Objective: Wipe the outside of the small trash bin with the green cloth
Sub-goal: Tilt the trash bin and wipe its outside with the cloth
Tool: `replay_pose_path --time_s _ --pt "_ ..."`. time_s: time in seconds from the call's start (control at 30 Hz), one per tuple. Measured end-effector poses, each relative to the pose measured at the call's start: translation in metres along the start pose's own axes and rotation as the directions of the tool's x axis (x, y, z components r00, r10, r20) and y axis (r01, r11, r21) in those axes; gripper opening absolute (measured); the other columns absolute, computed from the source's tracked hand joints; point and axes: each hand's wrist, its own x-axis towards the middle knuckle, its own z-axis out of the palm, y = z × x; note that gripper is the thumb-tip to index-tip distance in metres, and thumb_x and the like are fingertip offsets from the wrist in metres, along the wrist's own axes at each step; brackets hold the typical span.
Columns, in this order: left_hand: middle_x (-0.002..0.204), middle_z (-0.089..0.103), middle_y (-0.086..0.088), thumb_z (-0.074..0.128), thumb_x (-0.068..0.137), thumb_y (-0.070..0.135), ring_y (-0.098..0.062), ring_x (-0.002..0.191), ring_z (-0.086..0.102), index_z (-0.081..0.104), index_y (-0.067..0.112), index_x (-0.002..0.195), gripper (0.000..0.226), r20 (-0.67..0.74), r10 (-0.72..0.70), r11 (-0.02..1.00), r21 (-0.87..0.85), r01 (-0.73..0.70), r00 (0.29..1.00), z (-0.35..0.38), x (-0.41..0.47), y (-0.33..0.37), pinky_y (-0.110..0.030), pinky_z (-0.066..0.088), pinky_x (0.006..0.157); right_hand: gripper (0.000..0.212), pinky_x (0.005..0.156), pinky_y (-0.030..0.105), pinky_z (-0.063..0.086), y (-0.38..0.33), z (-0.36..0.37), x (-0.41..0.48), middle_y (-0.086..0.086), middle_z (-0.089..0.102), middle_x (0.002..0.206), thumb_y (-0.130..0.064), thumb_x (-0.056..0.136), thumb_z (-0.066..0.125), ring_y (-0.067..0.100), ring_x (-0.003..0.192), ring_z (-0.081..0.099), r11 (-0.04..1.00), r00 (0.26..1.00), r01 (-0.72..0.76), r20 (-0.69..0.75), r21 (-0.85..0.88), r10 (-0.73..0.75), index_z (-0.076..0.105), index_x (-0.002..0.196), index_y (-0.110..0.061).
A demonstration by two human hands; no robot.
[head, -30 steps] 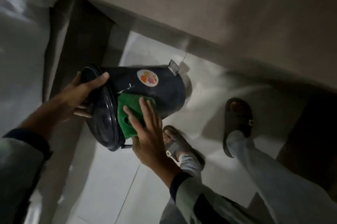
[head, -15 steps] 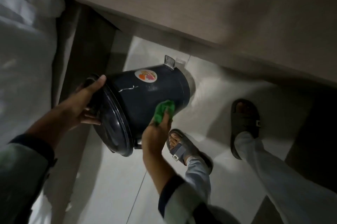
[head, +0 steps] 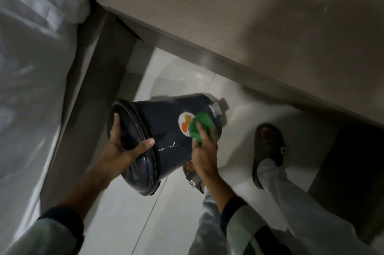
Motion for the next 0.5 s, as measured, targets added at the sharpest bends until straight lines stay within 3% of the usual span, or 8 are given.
replay_pose_path --time_s 0.07,0.17,0.23,0.3,0.37,0.43,0.5 --pt "0.166 0.013 0.003 0.087 0.054 0.059 -0.02 0.149 0.023 -0.011 0.048 0.151 0.138 0.027 0.023 0.988 0.153 -0.027 0.999 0.004 -0.006 -0.005 -0.05 0.03 0.117 0.052 0.124 0.045 0.018 -0.007 0.002 -0.024 0.005 0.016 0.163 -0.004 0.094 0.05 0.029 0.15 0.01 0.978 0.972 0.208 0.112 -0.025 -0.204 0.05 0.139 -0.03" --pt "0.167 -0.004 0.0 0.08 0.046 0.071 -0.023 0.152 -0.002 -0.014 0.053 0.147 0.139 0.027 0.089 0.94 0.327 -0.093 0.996 0.017 -0.021 -0.017 -0.057 0.02 0.119 0.057 0.123 0.041 0.016 -0.007 -0.007 -0.025 -0.005 0.018 0.162 -0.008 0.091 0.049 0.024 0.151 0.009 0.933 0.918 0.355 0.214 -0.062 -0.335 0.047 0.137 -0.042" --pt "0.166 -0.014 0.001 0.08 0.04 0.076 -0.014 0.148 -0.017 -0.015 0.058 0.143 0.141 0.026 0.107 0.941 0.321 -0.11 0.994 0.026 -0.035 -0.03 -0.053 0.013 0.12 0.055 0.121 0.043 0.025 0.009 -0.013 -0.015 -0.003 0.018 0.162 -0.01 0.095 0.046 0.024 0.151 0.013 0.949 0.95 0.282 0.181 -0.14 -0.256 0.041 0.142 -0.037" --pt "0.164 -0.022 0.0 0.082 0.036 0.074 -0.012 0.145 -0.024 -0.014 0.055 0.144 0.146 0.047 0.105 0.922 0.37 -0.115 0.993 0.035 -0.049 -0.045 -0.053 0.014 0.119 0.055 0.117 0.05 0.034 0.028 -0.024 0.011 0.007 0.022 0.161 -0.009 0.097 0.042 0.032 0.147 0.023 0.973 0.998 0.028 0.064 -0.231 -0.013 0.033 0.147 -0.029" --pt "0.16 -0.035 0.0 0.087 0.038 0.067 -0.024 0.147 -0.023 -0.017 0.05 0.146 0.15 0.084 0.099 0.86 0.494 -0.128 0.992 0.051 -0.064 -0.062 -0.061 0.023 0.115 0.057 0.114 0.051 0.037 0.043 -0.036 0.038 0.015 0.032 0.156 -0.007 0.097 0.041 0.039 0.14 0.034 0.947 0.975 -0.209 0.018 -0.242 0.22 0.029 0.15 -0.023" --pt "0.15 -0.048 0.008 0.09 0.043 0.057 -0.031 0.147 -0.024 -0.02 0.047 0.145 0.151 0.09 0.086 0.818 0.562 -0.122 0.992 0.065 -0.074 -0.072 -0.067 0.03 0.11 0.053 0.116 0.045 0.035 0.038 -0.037 0.043 0.017 0.039 0.152 -0.005 0.097 0.041 0.037 0.138 0.038 0.95 0.973 -0.205 0.055 -0.236 0.224 0.035 0.148 -0.019" --pt "0.146 -0.05 0.013 0.091 0.043 0.054 -0.028 0.144 -0.027 -0.019 0.046 0.145 0.15 0.085 0.089 0.814 0.568 -0.122 0.992 0.074 -0.078 -0.072 -0.067 0.031 0.109 0.049 0.119 0.04 0.031 0.019 -0.031 0.021 0.014 0.043 0.15 -0.006 0.096 0.046 0.034 0.139 0.038 0.983 0.99 -0.038 0.13 -0.18 0.062 0.046 0.142 -0.021"
